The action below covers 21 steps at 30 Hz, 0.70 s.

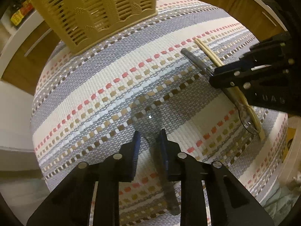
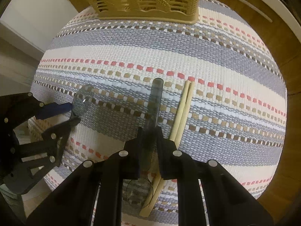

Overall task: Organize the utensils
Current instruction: 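Grasp the clear spoon handle with the left tool while the right tool grasps a clear spoon, then lift the clear spoon over the basket with the left tool while the right tool carries its spoon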

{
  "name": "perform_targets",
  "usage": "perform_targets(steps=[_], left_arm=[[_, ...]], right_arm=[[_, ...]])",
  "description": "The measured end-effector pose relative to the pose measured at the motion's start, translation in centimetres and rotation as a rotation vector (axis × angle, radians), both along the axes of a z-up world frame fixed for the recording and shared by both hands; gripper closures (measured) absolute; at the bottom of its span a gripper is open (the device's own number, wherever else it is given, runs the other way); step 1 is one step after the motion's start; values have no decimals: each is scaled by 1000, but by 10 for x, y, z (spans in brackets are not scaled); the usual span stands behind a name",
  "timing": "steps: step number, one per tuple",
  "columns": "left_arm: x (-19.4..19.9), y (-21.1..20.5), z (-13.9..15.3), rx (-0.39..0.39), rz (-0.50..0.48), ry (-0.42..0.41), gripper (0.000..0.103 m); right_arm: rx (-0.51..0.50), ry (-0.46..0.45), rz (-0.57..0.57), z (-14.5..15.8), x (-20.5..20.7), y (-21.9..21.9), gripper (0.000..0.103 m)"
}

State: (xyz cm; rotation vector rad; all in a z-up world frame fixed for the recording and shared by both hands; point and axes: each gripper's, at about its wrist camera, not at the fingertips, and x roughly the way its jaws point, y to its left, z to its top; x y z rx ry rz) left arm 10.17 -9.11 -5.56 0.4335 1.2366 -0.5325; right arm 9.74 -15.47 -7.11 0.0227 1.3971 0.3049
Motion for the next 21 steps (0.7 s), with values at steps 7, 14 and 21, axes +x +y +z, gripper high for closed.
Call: perform_targets(steps=[7,14,21], left_arm=[[-10,13,11,-129,87,-32,93],[-15,35,45,-258,146,-106,93],[-15,49,90,-342,158,-211,93]], right_arm=[[36,-73,26,4,-19,-5,93],[90,-171,60,31,-36,-19,93],[144,-286,76,78,-43,-30,93]])
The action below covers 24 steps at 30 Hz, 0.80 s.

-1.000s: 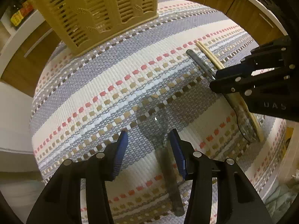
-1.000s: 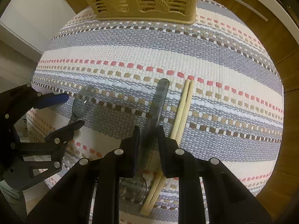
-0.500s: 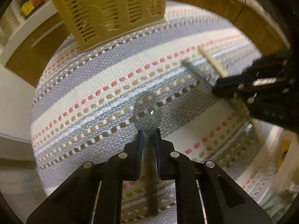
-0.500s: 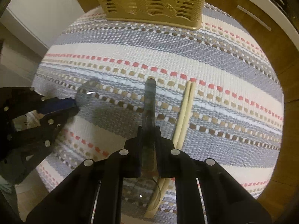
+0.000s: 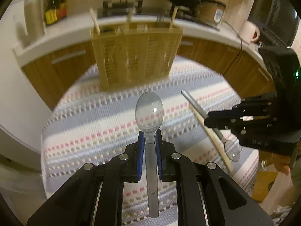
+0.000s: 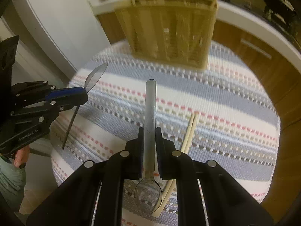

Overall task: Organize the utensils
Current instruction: 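Lift the clear spoon over the basket with the left tool while the right tool carries its spoon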

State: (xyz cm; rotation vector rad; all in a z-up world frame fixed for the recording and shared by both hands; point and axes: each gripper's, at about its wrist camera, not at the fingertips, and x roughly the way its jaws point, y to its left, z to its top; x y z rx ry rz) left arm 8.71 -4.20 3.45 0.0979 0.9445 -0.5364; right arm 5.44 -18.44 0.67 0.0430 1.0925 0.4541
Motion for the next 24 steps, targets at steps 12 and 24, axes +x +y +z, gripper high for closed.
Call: perform_targets(steps=[12,24], left_arm=[[28,6,106,-189,38,-290,93],[104,9,139,-370,136,-489,93]], right_arm=[[128,-263,-59,100,23,-22,93],[195,-522,-159,148,86,-42,93]])
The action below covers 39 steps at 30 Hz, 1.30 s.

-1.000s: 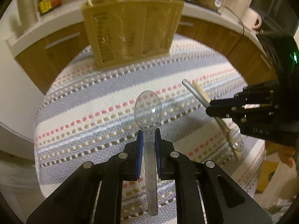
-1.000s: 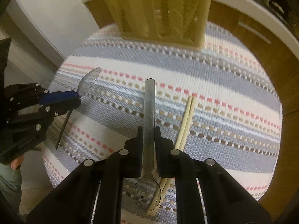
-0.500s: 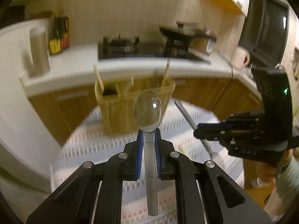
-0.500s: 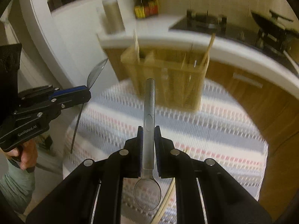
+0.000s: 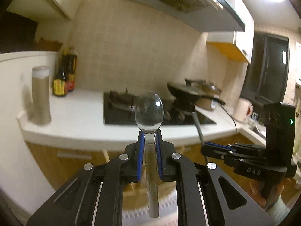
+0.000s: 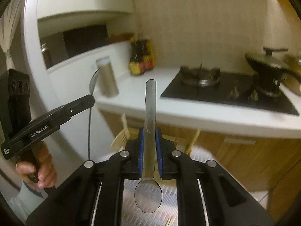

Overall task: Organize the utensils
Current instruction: 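Lift the clear spoon over the basket with the left tool while the right tool carries its spoon, then open the left tool dropping the spoon in the basket while the right tool releases its spoon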

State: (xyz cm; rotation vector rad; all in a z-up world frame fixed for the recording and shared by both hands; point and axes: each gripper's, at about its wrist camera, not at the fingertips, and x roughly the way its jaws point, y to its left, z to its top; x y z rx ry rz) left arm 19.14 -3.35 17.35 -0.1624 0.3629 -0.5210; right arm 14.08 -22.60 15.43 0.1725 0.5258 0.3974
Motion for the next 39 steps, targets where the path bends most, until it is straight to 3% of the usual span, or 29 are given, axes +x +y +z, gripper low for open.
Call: perform_targets(steps=[7,16,29,34,37,39], left_arm=[[35,8,-16,-86,50,-91,93],[50,11,-55,-111,94,-154,93],[39,-2,-84,-39,127,-212,92],[31,3,-89,-35,105,-204,91],[24,9,-90,-50,91,-187,73],[17,13,-90,-56,86,-178,63]], right_arm=[[53,-139,-110,-11,32,-7,93],[-4,-280,-228,-41,46,-3,93],[-31,-326,-247,-74,43,7,93],[-24,-294,-206,-81,32,6,91],[-25,-281,-186,-83,19,4,77],[-39,-287,-193,-83,8,4,57]])
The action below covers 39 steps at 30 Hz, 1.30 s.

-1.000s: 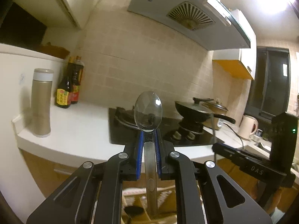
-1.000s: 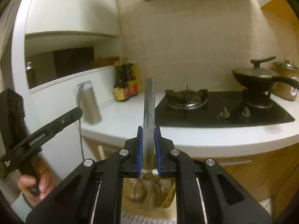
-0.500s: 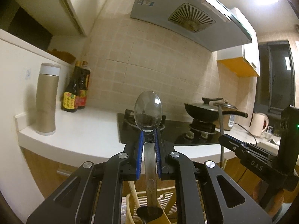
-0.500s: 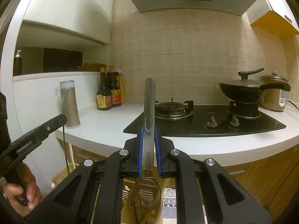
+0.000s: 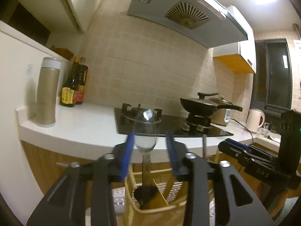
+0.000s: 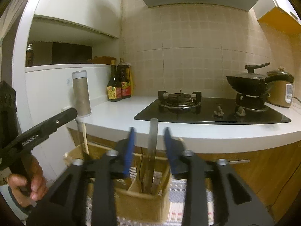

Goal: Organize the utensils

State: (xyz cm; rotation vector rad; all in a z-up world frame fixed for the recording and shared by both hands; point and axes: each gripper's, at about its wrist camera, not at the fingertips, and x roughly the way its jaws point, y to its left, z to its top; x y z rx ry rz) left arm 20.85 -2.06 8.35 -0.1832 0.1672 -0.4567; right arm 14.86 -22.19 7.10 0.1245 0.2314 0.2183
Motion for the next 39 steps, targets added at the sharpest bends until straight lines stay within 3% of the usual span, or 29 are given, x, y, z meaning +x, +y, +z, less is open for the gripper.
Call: perform_targets(steps=[2,6,10,15,23,30,39], left_arm=[[-8,2,1,6,2,0,61],[-32,7,7,5,-13,13,40],[-66,6,12,11,-18,18,29],[-99,-3,5,30,-5,55,19],[-120,-16,-32,85,213,104,16],[-121,-24,-51,154,352,71,12],[-115,-30,-68,225,382,92,10]], right_arm=[[-10,-10,-11,0,-14,-1,57],[-7,24,-1,0,-43,-3,57],[-39,51,-11,-4,-73,4,55],[-28,71,-42,-12,-103,7,41],[-43,-5,-194,-32,-132,5,9],[-64,-36,-271,-50,-130,4,8],[-74,28,-231,-65,-118,4,8]])
